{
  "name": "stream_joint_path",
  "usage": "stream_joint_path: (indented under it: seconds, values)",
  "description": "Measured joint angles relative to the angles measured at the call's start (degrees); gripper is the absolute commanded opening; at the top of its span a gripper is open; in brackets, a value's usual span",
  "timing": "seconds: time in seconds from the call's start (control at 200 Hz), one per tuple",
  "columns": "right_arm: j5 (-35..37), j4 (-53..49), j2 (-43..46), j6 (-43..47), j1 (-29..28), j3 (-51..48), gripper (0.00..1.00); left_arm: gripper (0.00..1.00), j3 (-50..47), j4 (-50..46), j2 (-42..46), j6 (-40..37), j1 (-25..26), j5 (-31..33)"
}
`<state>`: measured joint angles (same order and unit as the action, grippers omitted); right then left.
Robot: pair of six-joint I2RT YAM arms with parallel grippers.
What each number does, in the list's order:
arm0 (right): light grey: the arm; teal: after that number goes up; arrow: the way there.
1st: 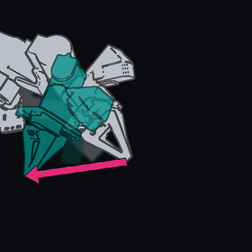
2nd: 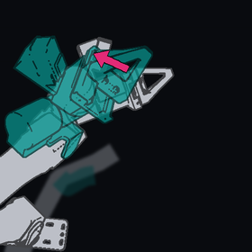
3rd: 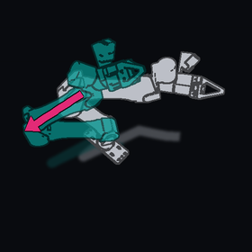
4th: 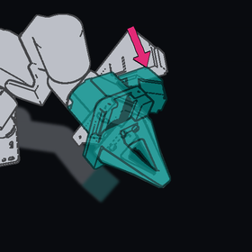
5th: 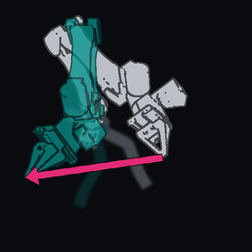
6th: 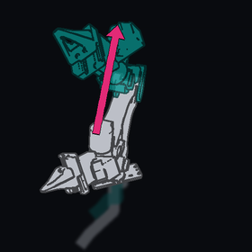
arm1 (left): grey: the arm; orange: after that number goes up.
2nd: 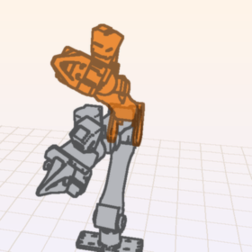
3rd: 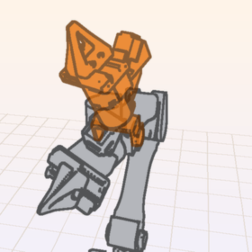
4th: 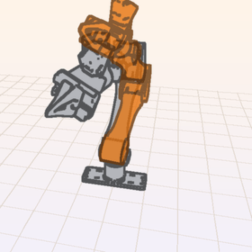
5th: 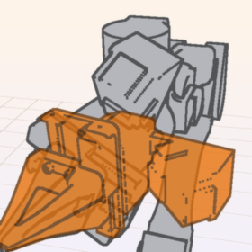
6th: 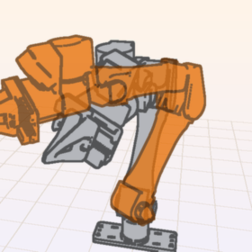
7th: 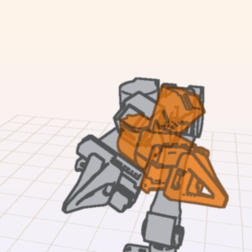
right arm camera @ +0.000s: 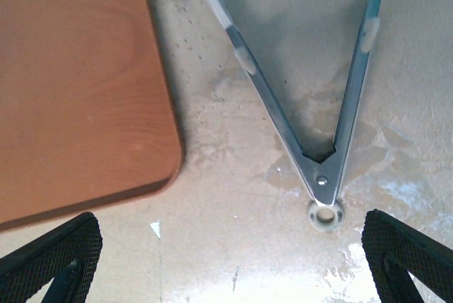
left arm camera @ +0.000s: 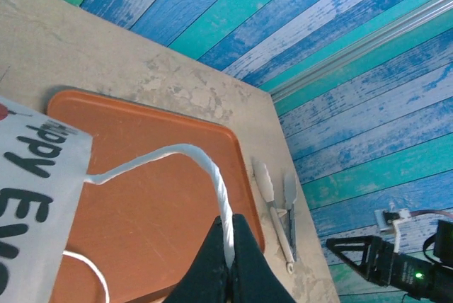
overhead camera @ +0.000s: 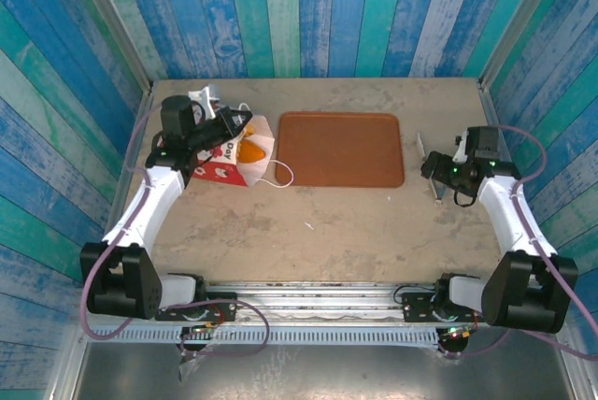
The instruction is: Take the fake bread out of the paper bag
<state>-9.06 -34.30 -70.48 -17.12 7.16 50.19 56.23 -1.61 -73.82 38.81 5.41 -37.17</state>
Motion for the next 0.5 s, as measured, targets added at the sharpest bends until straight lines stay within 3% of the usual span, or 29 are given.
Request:
stream_joint_path:
  seconds: [0.501]
  values:
    - [-0.1, -0.9, -2.0, 2.1, 0.1, 0.0, 0.99, 0.01, 7.1, 1.4, -6.2, 1.9, 3.0, 1.4]
